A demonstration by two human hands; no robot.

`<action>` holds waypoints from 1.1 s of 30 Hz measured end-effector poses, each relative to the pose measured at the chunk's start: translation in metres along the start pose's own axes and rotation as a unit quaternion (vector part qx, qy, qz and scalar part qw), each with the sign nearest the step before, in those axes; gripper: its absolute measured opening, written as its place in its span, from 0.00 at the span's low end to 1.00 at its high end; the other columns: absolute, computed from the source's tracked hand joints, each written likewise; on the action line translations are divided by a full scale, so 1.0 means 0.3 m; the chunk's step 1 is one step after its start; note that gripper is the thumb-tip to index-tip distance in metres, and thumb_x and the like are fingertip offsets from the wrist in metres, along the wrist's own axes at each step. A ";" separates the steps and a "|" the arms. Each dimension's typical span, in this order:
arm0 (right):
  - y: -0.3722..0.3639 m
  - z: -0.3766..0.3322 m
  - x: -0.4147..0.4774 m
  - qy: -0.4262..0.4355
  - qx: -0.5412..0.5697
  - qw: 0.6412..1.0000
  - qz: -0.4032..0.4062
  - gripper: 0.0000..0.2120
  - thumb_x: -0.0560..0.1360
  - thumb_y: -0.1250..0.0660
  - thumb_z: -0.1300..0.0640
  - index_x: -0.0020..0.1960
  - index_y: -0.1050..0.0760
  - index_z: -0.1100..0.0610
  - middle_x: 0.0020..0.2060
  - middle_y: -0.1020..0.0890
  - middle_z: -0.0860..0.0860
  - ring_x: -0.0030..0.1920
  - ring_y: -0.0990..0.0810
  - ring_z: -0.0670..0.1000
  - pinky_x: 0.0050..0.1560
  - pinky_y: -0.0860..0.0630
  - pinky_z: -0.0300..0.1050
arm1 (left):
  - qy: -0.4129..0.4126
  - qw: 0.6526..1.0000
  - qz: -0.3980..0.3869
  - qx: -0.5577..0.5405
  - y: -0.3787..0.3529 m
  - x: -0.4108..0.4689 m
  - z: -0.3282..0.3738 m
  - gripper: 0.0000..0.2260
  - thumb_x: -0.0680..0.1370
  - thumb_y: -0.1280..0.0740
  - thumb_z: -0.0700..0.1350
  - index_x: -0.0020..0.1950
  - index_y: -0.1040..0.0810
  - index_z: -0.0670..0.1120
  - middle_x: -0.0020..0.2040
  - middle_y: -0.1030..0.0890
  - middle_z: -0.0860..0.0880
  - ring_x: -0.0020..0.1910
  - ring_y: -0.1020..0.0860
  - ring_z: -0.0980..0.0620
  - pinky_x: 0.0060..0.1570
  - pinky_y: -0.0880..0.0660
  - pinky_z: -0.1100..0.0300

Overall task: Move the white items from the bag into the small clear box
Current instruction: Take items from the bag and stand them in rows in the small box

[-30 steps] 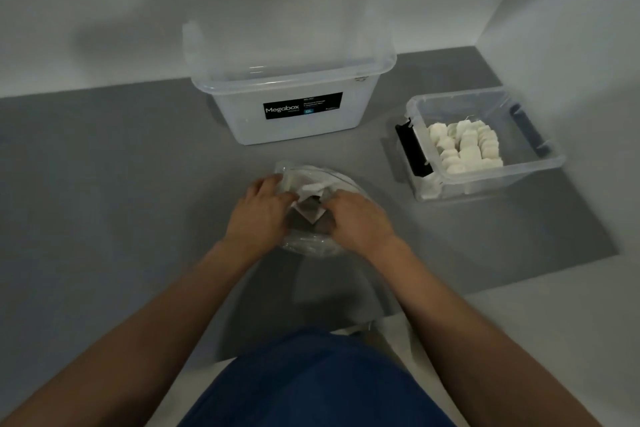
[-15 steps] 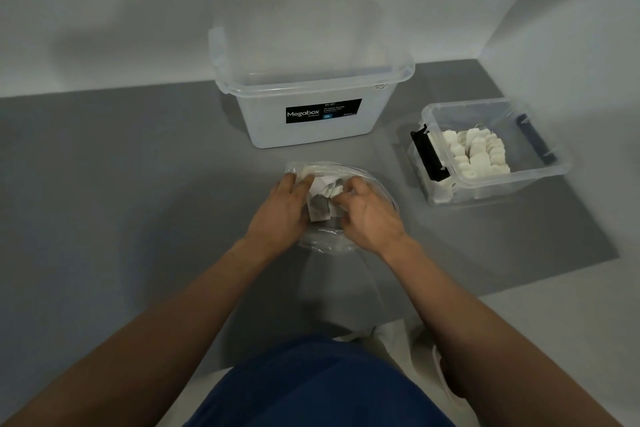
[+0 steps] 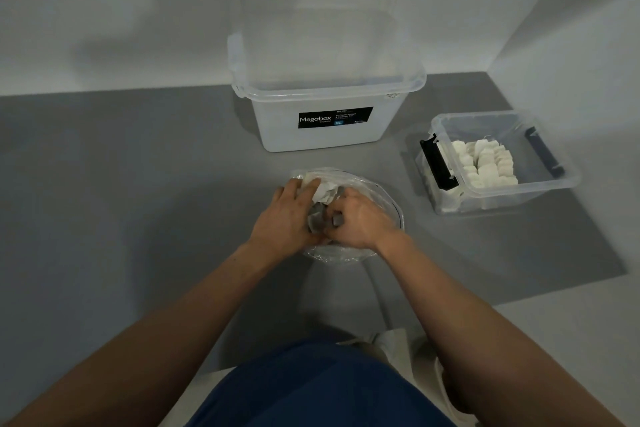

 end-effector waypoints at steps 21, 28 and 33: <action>0.127 0.051 -0.095 0.012 0.175 0.978 0.114 0.04 0.76 0.26 0.54 0.45 0.20 0.47 0.39 0.17 0.43 0.41 0.18 0.40 0.41 0.25 0.32 | 0.005 0.978 0.053 -0.202 0.086 -0.072 -0.008 0.27 0.68 0.19 0.55 0.65 0.20 0.55 0.69 0.31 0.53 0.68 0.29 0.54 0.68 0.32 0.59; 0.224 0.034 -0.142 0.031 0.246 0.959 0.134 0.04 0.75 0.25 0.52 0.44 0.20 0.46 0.40 0.16 0.44 0.40 0.16 0.43 0.43 0.22 0.41 | -0.051 0.944 0.158 -0.285 0.194 -0.086 0.071 0.21 0.70 0.19 0.48 0.61 0.18 0.52 0.60 0.24 0.53 0.57 0.22 0.58 0.51 0.24 0.68; 0.305 -0.015 -0.162 0.072 0.271 0.948 0.150 0.04 0.75 0.24 0.55 0.46 0.19 0.48 0.39 0.16 0.45 0.40 0.15 0.47 0.48 0.17 0.51 | -0.026 0.926 0.081 -0.368 0.193 -0.078 0.110 0.15 0.75 0.23 0.45 0.61 0.18 0.52 0.56 0.17 0.55 0.52 0.18 0.61 0.50 0.21 0.67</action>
Point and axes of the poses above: each hand's wrist, its own x-axis towards the middle knuckle, its own y-axis out of the back of the hand, z = x × y, the point moved 7 cm from there along x, towards the middle knuckle
